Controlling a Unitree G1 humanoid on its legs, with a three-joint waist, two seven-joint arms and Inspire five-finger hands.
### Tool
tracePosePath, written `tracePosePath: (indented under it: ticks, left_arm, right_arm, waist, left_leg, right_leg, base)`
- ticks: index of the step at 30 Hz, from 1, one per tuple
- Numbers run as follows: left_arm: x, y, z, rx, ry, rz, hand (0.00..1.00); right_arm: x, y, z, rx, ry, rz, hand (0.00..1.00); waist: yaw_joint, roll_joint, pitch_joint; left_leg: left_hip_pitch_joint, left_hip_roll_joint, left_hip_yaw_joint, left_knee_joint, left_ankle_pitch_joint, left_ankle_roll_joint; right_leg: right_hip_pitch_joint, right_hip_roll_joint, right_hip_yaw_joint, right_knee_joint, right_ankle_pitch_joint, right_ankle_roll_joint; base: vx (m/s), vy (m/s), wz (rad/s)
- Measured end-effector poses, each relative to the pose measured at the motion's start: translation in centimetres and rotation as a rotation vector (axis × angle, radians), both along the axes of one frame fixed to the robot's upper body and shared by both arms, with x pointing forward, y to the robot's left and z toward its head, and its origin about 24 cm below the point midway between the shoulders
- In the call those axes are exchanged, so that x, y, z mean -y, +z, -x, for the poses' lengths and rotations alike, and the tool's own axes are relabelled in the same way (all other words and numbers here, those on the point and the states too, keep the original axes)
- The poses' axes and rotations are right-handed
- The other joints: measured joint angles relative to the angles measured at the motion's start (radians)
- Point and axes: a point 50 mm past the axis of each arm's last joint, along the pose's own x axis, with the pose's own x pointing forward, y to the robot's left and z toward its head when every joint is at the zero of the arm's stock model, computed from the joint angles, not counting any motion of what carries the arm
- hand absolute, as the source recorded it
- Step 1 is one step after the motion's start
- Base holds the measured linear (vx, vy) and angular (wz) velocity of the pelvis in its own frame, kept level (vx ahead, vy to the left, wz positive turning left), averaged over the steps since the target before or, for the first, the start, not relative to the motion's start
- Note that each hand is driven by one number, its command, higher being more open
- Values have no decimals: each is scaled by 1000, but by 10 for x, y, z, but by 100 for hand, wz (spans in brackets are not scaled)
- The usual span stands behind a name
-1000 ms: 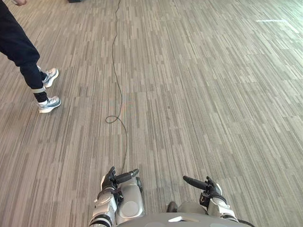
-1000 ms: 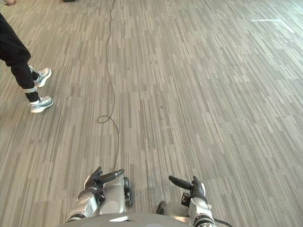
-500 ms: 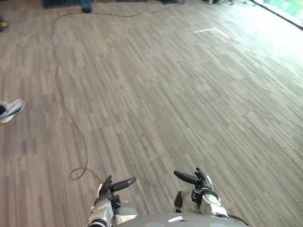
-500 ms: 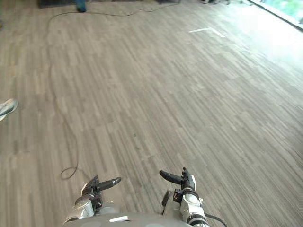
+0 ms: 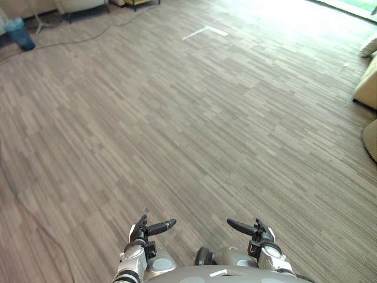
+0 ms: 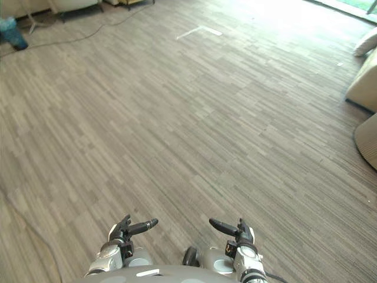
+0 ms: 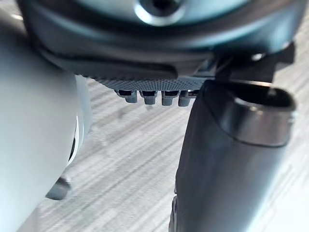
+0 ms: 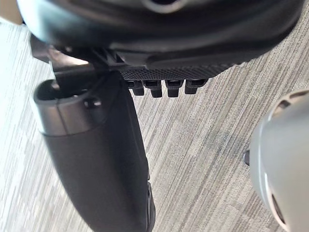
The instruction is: Pick up cushions and gather them together orderly.
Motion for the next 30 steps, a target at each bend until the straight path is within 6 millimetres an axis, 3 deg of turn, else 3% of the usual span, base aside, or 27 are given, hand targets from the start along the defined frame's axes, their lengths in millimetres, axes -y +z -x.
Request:
tracePosePath:
  ticks: [3, 4, 5, 6, 9, 10, 11, 12, 13, 14, 15, 16, 17, 19, 21, 22, 23, 24, 25, 26, 27, 28, 30]
  left_arm:
    - [4, 3, -6, 32, 1, 14, 100]
    - [5, 3, -6, 33, -5, 15, 100]
    - [1, 0, -1, 9, -2, 6, 100]
    - [-3, -4, 8, -27, 13, 4, 100]
    - [-10, -3, 7, -37, 25, -10, 100]
    - [-10, -4, 9, -46, 25, -12, 100]
    - [-12, -5, 11, -63, 11, -22, 100]
    - [-12, -6, 12, -67, 7, -24, 100]
    - [-14, -7, 14, -87, -14, -33, 100]
    - [-14, -8, 17, -103, -23, -38, 100]
    - [-14, -9, 18, -109, -23, -37, 100]
    - [-13, -10, 21, -117, -24, -37, 100]
    - [-14, -10, 22, -122, -23, -39, 100]
    - [-15, -12, 26, -143, -43, -48, 100]
    - [-15, -13, 29, -157, -57, -54, 100]
    - [-15, -14, 31, -168, -70, -59, 100]
    - [-15, -15, 33, -177, -75, -63, 100]
    - [-12, -16, 34, -190, -96, -61, 100]
    - [-6, -16, 30, -187, -139, -59, 100]
    - [-5, -16, 29, -185, -145, -57, 100]
    - [1, -17, 28, -183, -151, -49, 100]
    - [3, -17, 27, -178, -144, -44, 100]
    - [2, -13, 21, -140, -131, -48, 100]
  right_arm:
    - [0, -1, 2, -13, -3, 1, 100]
    - [0, -2, 3, -23, -1, 0, 100]
    - [0, -4, 6, -38, 2, -2, 100]
    - [-3, -4, 8, -41, 0, -8, 100]
    - [-5, -6, 13, -53, -5, -14, 100]
    - [-5, -7, 16, -56, -5, -16, 100]
    - [-8, -6, 13, -49, 4, -20, 100]
    - [-8, -6, 13, -46, 7, -21, 100]
    - [-8, -5, 9, -34, 16, -23, 100]
    - [-8, -3, 5, -19, 25, -18, 100]
    - [-7, -3, 4, -12, 30, -13, 100]
    - [-7, -1, 1, 0, 55, 0, 100]
    - [-7, -1, 0, 2, 79, 9, 100]
    - [-7, 1, -5, 22, 121, 30, 100]
    - [-6, 3, -10, 22, 148, 43, 100]
    - [-4, 2, -9, 15, 161, 48, 100]
    - [-2, 2, -8, 10, 156, 49, 100]
    - [4, 4, -13, 17, 165, 69, 100]
    - [8, 6, -17, 28, 164, 80, 100]
    - [9, 6, -17, 28, 161, 82, 100]
    - [12, 5, -13, 18, 109, 65, 100]
    - [11, 3, -10, 8, 88, 52, 100]
    - [9, 1, -3, -11, 96, 48, 100]
  waist:
    - [9, -6, 9]
    - [12, -10, 11]
    - [23, -18, 10]
    - [31, -23, -7]
    - [28, -45, -15]
    - [37, -54, -22]
    - [38, -64, -27]
    - [36, -66, -28]
    - [27, -70, -25]
    - [18, -61, -15]
    - [12, -60, -13]
    - [7, -59, -11]
    - [7, -60, -10]
    - [-3, -57, -9]
    - [-15, -56, -8]
    - [-24, -59, -9]
    - [-34, -58, -7]
    - [-40, -33, -4]
    - [-41, -9, 4]
    - [-42, -5, 7]
    - [-47, 10, 5]
    - [-50, 20, 7]
    - [-47, 23, 11]
  left_leg:
    - [-81, -101, -56, -294, 2, 8]
    - [-94, -158, -109, -486, 59, -3]
    - [-77, -188, -137, -552, 183, 1]
    - [-67, -205, -132, -544, 229, 29]
    - [-83, -205, -105, -432, 126, 62]
    - [-53, -205, -76, -419, 84, 69]
    - [-9, -210, -41, -414, 39, 80]
    - [-1, -211, -37, -413, 33, 83]
    - [50, -213, -18, -409, -1, 91]
    - [112, -212, -10, -410, -40, 93]
    - [149, -212, -6, -419, -58, 89]
    - [233, -200, 13, -456, -82, 79]
    - [277, -193, 29, -491, -84, 73]
    - [375, -167, 65, -579, -81, 62]
    - [443, -152, 102, -652, -73, 48]
    - [490, -159, 115, -697, -70, 38]
    - [509, -160, 113, -713, -68, 34]
    - [533, -139, 107, -725, -51, 14]
    - [531, -123, 84, -696, -12, -30]
    - [529, -118, 76, -680, -5, -40]
    - [489, -85, 30, -541, 33, -62]
    - [407, -39, -29, -329, 89, -56]
    - [282, 17, -57, -11, 85, -69]
  right_leg:
    - [65, -21, 64, -54, -11, 29]
    - [92, -36, 95, -67, -28, 51]
    - [114, -51, 147, -70, -50, 74]
    - [125, -67, 183, -72, -68, 97]
    - [115, -93, 213, -12, -72, 112]
    - [69, -115, 232, 126, -87, 137]
    - [-30, -148, 238, 383, -64, 183]
    - [-48, -154, 237, 426, -53, 199]
    - [-113, -192, 231, 600, 11, 252]
    - [-154, -232, 190, 741, 10, 243]
    - [-173, -256, 154, 792, -2, 221]
    - [-216, -283, 85, 812, -36, 171]
    - [-239, -284, 54, 779, -52, 149]
    - [-317, -269, -53, 623, -65, 134]
    - [-373, -239, -128, 406, -39, 133]
    - [-393, -208, -127, 227, 63, 121]
    - [-385, -194, -112, 216, 155, 67]
    - [-376, -161, -112, 227, 147, -1]
    - [-381, -145, -102, 266, 92, -28]
    - [-379, -142, -102, 275, 81, -38]
    - [-349, -123, -104, 279, 35, -42]
    - [-284, -92, -109, 229, 24, -40]
    - [-171, -41, -107, 133, 23, -38]
  base:
    - [316, 152, -61]
    - [451, 245, -86]
    - [531, 264, -107]
    - [516, 230, -81]
    - [543, 202, -31]
    - [431, 180, -57]
    - [431, 180, -52]
    - [404, 126, -50]
    - [329, 77, -39]
    - [489, 104, -44]
    - [405, 44, -46]
    - [408, 18, -41]
    - [517, -54, -50]
    - [508, -91, -42]
    - [516, -134, -32]
    - [555, -176, -15]
    - [575, -186, -16]
    - [592, -220, -25]
    - [473, -177, -27]
    - [560, -240, -25]
    - [515, -246, -5]
    - [607, -291, -4]
    - [486, -236, -6]
